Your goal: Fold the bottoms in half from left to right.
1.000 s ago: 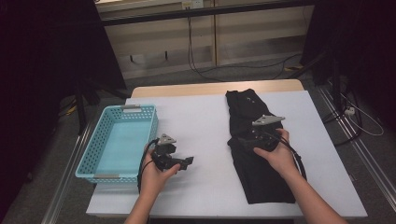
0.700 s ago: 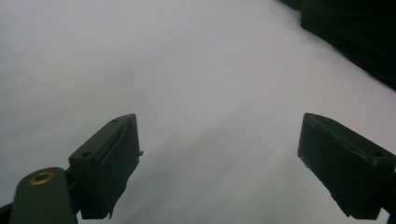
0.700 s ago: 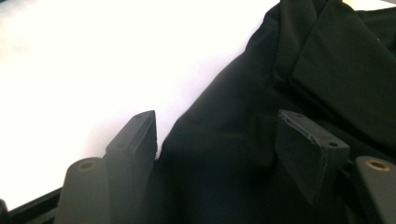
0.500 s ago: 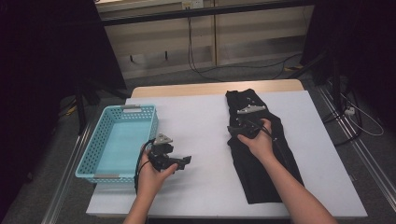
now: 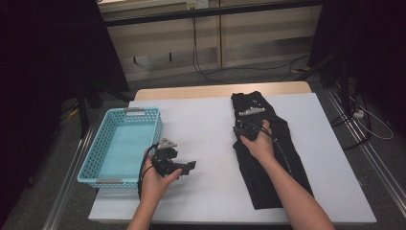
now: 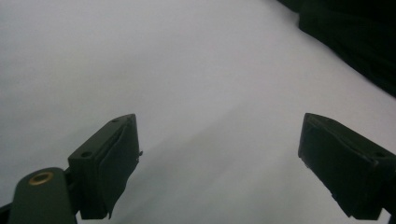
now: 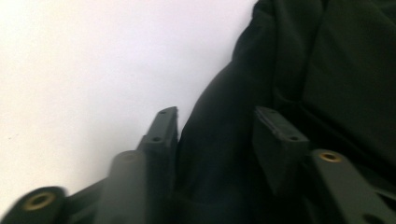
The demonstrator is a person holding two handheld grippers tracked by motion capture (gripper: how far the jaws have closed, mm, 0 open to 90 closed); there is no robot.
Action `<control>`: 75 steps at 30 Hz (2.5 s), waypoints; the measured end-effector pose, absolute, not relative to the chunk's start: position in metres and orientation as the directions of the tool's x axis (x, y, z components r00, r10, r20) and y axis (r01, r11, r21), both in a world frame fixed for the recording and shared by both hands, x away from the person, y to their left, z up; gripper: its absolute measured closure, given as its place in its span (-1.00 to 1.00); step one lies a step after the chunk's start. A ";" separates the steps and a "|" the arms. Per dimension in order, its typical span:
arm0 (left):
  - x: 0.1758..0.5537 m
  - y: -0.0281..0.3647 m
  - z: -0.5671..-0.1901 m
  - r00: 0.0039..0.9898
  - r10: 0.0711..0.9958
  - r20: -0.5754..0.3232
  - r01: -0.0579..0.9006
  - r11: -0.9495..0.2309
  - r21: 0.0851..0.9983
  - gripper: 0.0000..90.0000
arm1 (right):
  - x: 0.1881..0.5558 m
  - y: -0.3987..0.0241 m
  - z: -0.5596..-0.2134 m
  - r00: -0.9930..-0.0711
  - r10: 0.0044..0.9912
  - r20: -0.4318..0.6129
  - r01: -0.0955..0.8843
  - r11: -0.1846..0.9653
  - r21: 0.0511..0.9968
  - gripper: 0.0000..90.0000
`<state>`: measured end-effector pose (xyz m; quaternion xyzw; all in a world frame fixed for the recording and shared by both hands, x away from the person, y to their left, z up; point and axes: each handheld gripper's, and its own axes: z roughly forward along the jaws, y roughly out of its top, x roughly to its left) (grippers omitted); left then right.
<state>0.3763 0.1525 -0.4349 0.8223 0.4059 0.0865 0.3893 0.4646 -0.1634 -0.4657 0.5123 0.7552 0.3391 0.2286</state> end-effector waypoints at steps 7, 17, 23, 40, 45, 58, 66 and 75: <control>0.376 0.157 -0.434 0.649 0.740 -0.175 0.604 -0.362 0.710 -0.71 | 0.466 -0.167 -0.465 -0.351 0.936 0.009 0.623 0.227 0.749 0.64; 0.377 0.159 -0.432 0.644 0.745 -0.174 0.601 -0.352 0.718 -0.71 | 0.468 -0.173 -0.464 -0.361 0.931 0.052 0.628 0.202 0.751 0.91; 0.378 0.159 -0.433 0.646 0.745 -0.168 0.597 -0.355 0.719 -0.71 | 0.460 -0.160 -0.461 -0.430 0.900 0.073 0.627 0.239 0.742 0.92; 0.380 0.160 -0.433 0.640 0.750 -0.165 0.604 -0.359 0.712 -0.71 | 0.410 -0.086 -0.455 -0.694 0.710 0.122 0.538 0.398 0.743 0.82; 0.380 0.162 -0.434 0.636 0.753 -0.168 0.605 -0.352 0.715 -0.71 | 0.412 -0.087 -0.446 -0.714 0.689 0.121 0.515 0.400 0.758 0.30; 0.381 0.163 -0.434 0.636 0.752 -0.174 0.608 -0.349 0.713 -0.71 | 0.437 -0.109 -0.447 -0.704 0.707 0.068 0.503 0.429 0.750 0.20; 0.381 0.165 -0.434 0.633 0.753 -0.178 0.611 -0.346 0.712 -0.71 | 0.441 -0.103 -0.454 -0.681 0.732 0.019 0.496 0.442 0.747 0.91; 0.382 0.161 -0.434 0.643 0.746 -0.173 0.603 -0.354 0.715 -0.71 | 0.471 -0.146 -0.427 -0.541 0.838 0.069 0.507 0.259 0.822 0.93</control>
